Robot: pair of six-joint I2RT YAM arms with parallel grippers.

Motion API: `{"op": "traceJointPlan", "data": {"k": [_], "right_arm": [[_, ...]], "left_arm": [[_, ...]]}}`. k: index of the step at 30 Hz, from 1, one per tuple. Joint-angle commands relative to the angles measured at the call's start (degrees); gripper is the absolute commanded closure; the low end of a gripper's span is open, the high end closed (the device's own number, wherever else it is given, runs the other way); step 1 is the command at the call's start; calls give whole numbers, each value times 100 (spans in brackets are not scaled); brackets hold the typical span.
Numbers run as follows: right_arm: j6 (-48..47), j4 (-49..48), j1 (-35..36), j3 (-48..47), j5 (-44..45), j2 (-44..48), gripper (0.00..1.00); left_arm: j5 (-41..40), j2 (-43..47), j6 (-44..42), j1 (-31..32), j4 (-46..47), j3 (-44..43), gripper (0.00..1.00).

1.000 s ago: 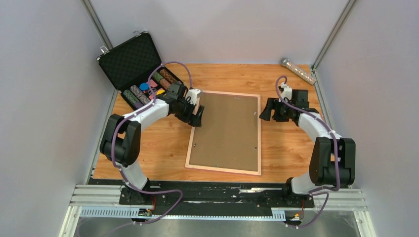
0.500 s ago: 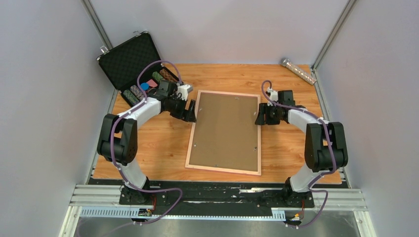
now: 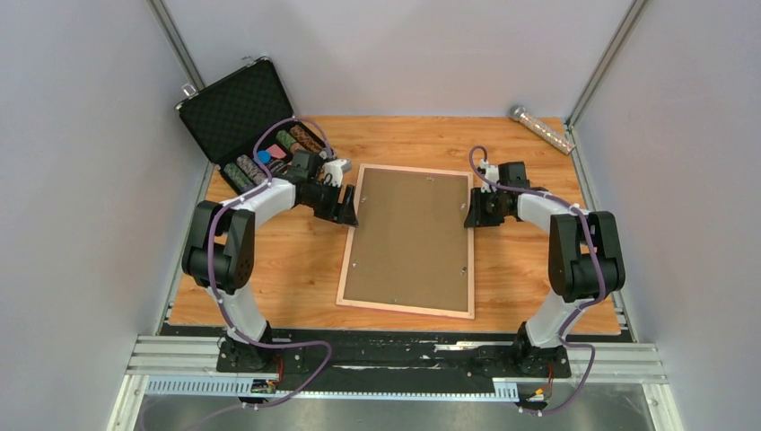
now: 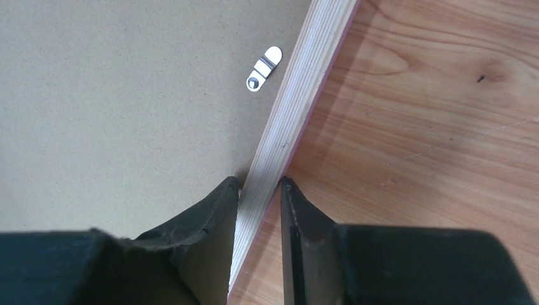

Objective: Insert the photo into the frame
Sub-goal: Adjust the photo frame at the center of the board.

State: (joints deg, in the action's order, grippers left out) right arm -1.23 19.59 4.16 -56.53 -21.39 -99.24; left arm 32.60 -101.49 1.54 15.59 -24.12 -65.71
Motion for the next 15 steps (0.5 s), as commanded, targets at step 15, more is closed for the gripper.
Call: {"op": "traceJointPlan", "data": {"k": [15], "right_arm": [[-558,488,-62,-352,-62,-69,88]], "left_arm": [[349,-596,233,-39,145,38,29]]}}
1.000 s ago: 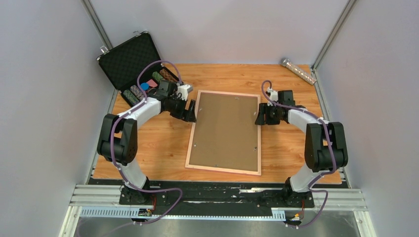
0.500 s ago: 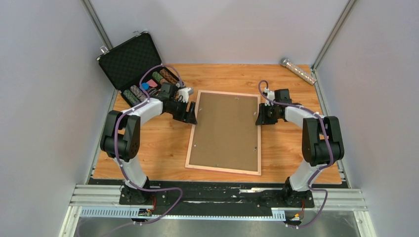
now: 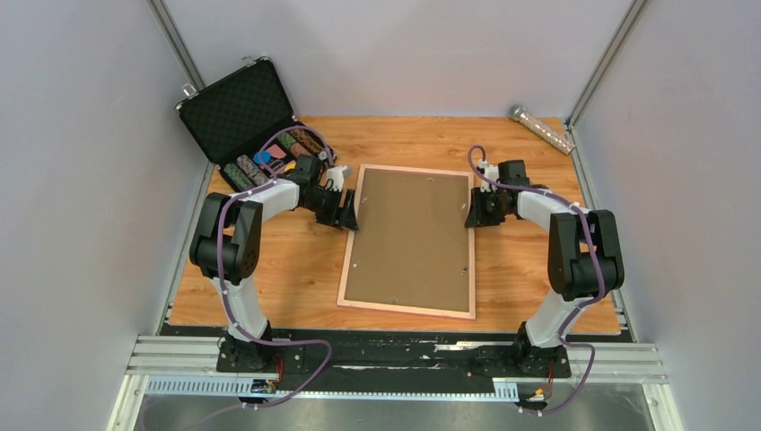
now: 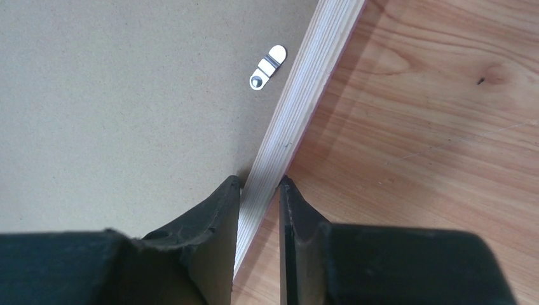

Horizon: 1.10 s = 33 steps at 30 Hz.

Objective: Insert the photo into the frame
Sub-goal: Adjust the photo frame at the center of the board.

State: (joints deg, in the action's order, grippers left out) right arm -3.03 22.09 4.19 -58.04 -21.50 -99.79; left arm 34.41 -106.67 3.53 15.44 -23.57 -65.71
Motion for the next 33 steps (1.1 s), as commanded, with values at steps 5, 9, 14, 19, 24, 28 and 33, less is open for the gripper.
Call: {"op": "traceJointPlan", "data": {"k": [5,9,14,19,24,28,33], "right_arm": [[-563,401,-87,-221,15,-15,92],[-661,441,-91,-108,-101,27,93],[-916,542,-96,-89,-10,67,93],[-1250,633,-100,-41,31,145,94],[-1591,772,-109,-33,-22,217,94],[-1686,847,-160,-36,-152,230,91],[-1672,870,-209,21,-251,292,81]], "left_arm": [[247,-62,34,-24,91,55,30],[289,-27,55,-24,114,73,31],[256,3,55,0,122,87,31],[153,65,51,58,107,102,30],[30,163,24,194,95,103,29],[-33,205,33,228,73,94,28],[-224,272,25,240,47,75,25]]}}
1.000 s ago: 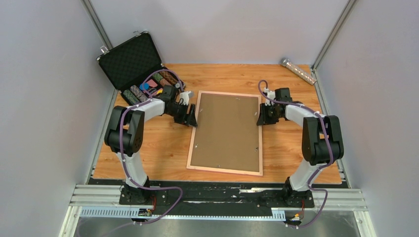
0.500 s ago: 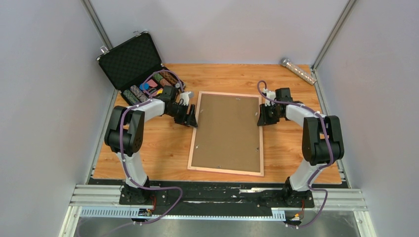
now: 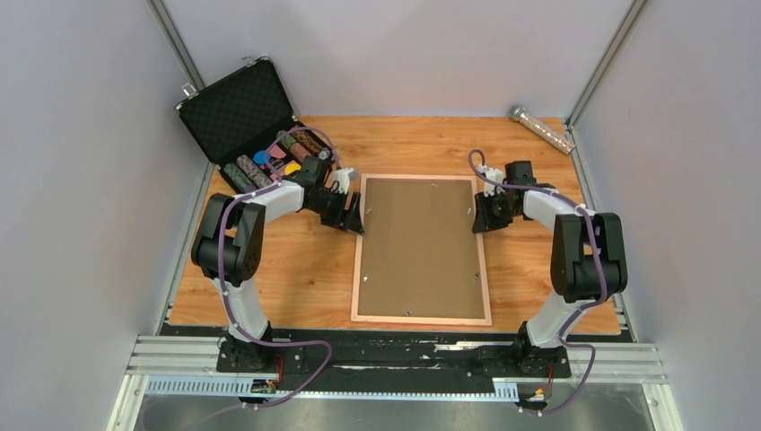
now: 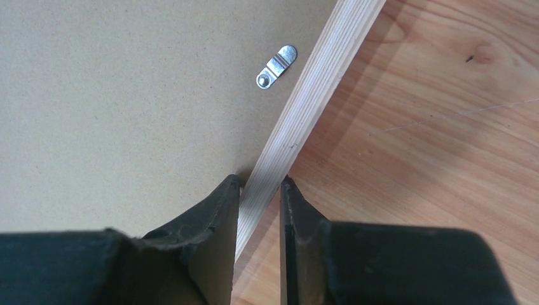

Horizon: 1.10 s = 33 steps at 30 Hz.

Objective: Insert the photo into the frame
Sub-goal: Adjust the photo frame at the center of the board, then install the photo frame at the center of the board.

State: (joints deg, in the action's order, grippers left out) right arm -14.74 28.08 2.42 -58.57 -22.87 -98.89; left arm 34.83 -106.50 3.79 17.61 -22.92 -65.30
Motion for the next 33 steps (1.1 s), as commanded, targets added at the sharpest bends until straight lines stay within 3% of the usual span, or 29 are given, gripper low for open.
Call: {"op": "traceJointPlan", "data": {"k": [1,6,12,17,22,27,33], "right_arm": [[-458,269,-45,69,-139,218,77],[-144,240,-57,-22,-244,341,44],[181,-173,-57,7,68,905,27],[327,-526,-57,82,621,1566,1],[509,-846,-57,325,1014,2063,0],[573,-1048,-65,539,741,2313,0],[1019,-1183,-66,430,437,2310,0]], "left_arm": [[-323,270,3,24,-15,34,25],[-591,329,-16,24,-47,-63,20],[-1104,477,-308,27,-251,-263,8],[-1818,707,-579,37,-272,-313,0],[-2334,985,-700,40,-76,-245,0],[-2426,1017,-718,111,-31,-308,0],[-2328,1359,-627,259,1063,269,0]]}}
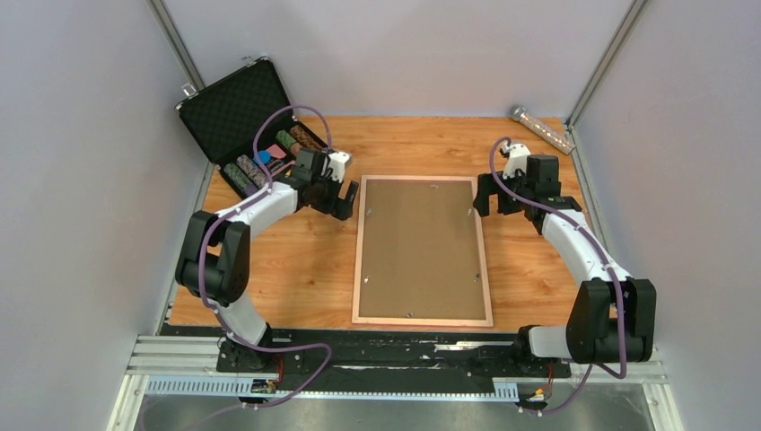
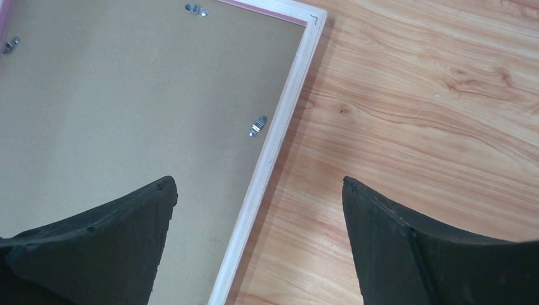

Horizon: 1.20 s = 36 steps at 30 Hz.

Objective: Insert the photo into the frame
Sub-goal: Install the photo frame at the center of the board.

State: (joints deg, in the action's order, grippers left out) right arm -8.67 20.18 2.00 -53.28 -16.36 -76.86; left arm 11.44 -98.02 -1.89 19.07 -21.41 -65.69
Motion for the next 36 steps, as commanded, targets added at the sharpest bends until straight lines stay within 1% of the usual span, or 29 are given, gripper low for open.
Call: {"op": "traceJointPlan", "data": {"k": [1,3,6,10,14,17,27,36], "right_arm": [[471,-399,-24,-149,-237,82,0],[523,-406,-24,-255,-300,32,0],[460,-393,-24,-403,-532,-69,0],[416,-393,-23,-495,-750,-272,0],[462,-471,-24,-414,-785,-460,0],[459,-569,-24,-325,-734,-567,2],[417,-674,-24,-180,-811,-648,8],[335,-663,-24,-166,-778,-764,11]], "left_arm": [[83,516,-75,180,1012,319,0],[18,413,-196,342,856,167,0],[-64,36,-355,521,529,-319,0],[-119,-396,-290,653,357,-757,3],[-355,-795,-267,788,200,-1129,5],[-478,-1076,-295,870,73,-1370,7],[-490,-1355,-238,923,-110,-1484,13],[-419,-1572,-207,930,-180,-1634,24]]}}
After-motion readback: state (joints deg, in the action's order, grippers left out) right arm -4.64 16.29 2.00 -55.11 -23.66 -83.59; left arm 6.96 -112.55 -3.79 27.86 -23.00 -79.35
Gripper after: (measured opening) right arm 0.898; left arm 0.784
